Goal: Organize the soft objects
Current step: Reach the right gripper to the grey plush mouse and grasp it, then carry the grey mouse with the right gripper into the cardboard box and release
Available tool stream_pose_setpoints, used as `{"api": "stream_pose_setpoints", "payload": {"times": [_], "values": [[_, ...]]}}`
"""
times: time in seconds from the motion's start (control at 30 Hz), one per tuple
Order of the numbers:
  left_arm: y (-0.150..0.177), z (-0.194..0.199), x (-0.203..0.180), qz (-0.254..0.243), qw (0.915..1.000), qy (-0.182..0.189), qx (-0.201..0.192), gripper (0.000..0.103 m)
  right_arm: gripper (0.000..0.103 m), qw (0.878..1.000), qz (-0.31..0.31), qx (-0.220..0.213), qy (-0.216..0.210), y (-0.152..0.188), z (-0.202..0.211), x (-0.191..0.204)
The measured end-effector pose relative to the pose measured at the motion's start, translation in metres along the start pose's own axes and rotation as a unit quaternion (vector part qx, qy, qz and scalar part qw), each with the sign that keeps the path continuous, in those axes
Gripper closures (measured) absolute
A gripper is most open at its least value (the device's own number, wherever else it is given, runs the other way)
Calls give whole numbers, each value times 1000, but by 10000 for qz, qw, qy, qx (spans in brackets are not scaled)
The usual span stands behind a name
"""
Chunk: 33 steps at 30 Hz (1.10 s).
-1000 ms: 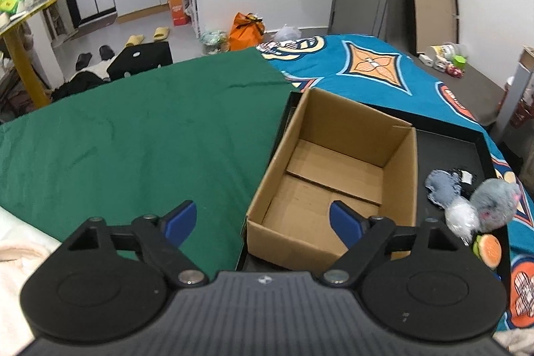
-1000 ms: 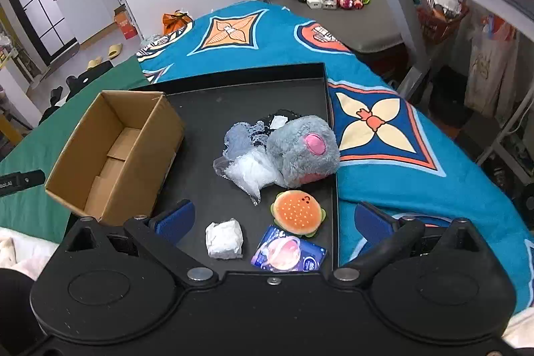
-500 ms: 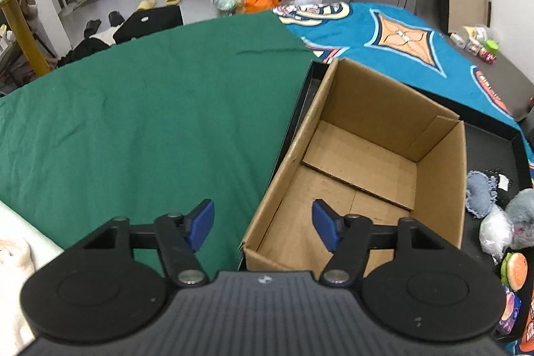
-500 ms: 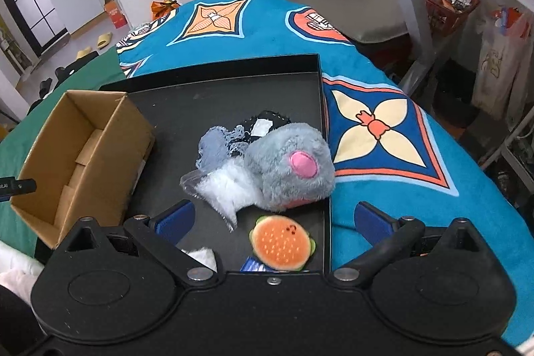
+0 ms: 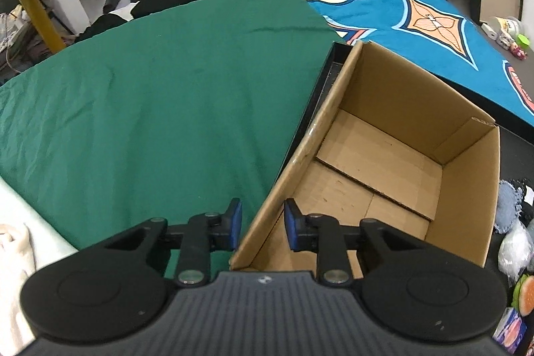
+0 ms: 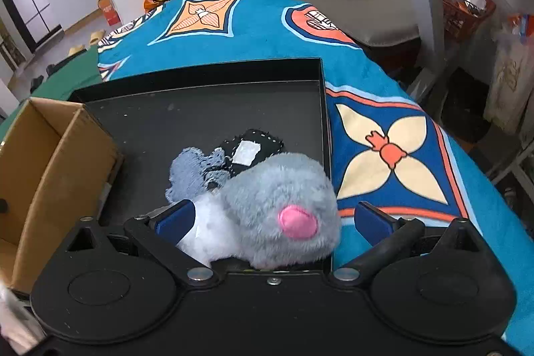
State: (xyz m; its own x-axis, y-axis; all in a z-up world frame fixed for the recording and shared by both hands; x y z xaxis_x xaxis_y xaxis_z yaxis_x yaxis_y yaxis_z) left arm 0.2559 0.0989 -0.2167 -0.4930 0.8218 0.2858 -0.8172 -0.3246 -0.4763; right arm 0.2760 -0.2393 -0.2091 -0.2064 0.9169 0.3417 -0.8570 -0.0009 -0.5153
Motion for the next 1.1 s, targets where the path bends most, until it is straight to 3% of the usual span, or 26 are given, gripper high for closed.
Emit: {"api": "stream_pose_setpoints", "payload": {"times": [0.2,0.27,0.67,1.1], "values": [[4,1,-2,122,9999,17,66,80,41,9999,-13,1,-133,-2,-2,-5],[7,1,-2,159,9997,97,128,81,46,9999,-11,-15,-166,-2,3,-3],[15,7,-2,301,9995,46,-21,83,49,9996,132,-153,-188,-7,29,22],[18,13,1,223,9989,356,-221,87,49,9973,613,-396,-9,-22,48,67]]}}
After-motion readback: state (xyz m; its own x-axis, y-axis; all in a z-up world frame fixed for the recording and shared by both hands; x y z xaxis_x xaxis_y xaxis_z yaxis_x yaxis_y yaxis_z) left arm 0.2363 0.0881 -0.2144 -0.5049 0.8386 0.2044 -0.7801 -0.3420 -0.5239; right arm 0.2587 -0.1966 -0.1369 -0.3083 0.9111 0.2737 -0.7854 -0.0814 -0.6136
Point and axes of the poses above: each gripper's, at about its wrist camera, not at the fingertips, and z roughly against the way its jaws point, x to its left, y to its underside, the point moved 7 cm from there along -z, roughly the way its jaws point, and after that the axes turned 15 degrees about -y, right-handed, at the moved point
